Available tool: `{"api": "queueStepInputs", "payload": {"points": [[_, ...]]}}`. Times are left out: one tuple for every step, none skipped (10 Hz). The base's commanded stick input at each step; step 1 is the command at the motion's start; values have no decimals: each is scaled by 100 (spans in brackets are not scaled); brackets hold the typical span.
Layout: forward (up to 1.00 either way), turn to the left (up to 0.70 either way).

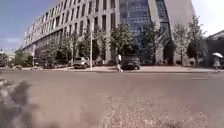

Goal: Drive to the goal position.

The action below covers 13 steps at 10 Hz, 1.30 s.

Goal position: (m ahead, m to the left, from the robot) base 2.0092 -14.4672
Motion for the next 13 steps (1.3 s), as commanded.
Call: {"api": "queueStepInputs", "payload": {"points": [[45, 0], [45, 0], [45, 0], [45, 0], [45, 0], [45, 0], [45, -27], [45, -27], [45, -27], [45, -27], [45, -27], [45, -27], [45, -27]]}}
